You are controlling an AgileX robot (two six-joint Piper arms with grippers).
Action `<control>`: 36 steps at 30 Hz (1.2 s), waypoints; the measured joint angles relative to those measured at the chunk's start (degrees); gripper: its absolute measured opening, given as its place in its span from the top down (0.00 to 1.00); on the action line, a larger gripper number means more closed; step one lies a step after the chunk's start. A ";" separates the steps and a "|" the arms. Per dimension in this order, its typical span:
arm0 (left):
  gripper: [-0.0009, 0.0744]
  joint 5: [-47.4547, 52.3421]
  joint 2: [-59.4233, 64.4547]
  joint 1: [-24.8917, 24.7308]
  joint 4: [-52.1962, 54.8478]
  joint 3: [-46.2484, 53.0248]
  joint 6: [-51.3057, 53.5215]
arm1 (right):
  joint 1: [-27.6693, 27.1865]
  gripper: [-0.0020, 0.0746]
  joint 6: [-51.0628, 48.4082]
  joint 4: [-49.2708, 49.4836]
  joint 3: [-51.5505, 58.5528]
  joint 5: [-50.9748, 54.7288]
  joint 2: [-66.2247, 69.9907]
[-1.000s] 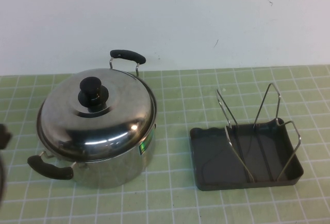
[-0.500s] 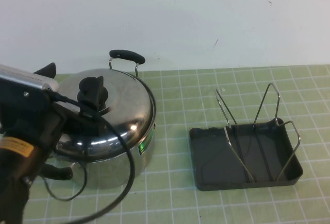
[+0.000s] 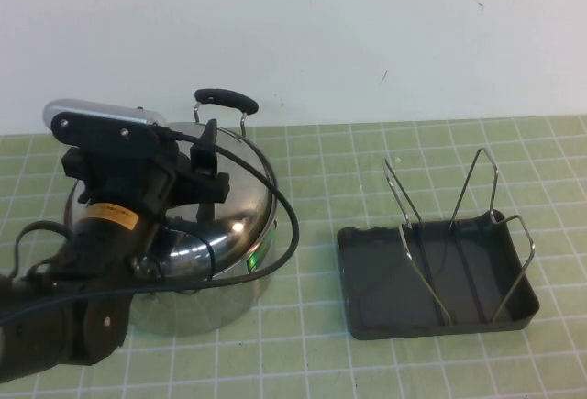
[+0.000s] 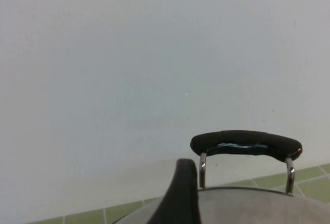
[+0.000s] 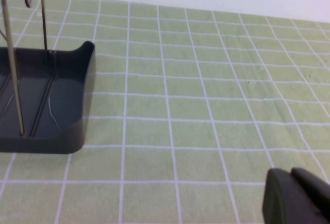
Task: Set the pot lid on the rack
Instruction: Open the pot, then hand over the pot lid
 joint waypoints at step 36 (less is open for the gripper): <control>0.58 9.29 -21.99 -1.42 1.24 -0.42 -17.30 | 0.00 0.98 16.48 37.16 0.52 -8.59 0.00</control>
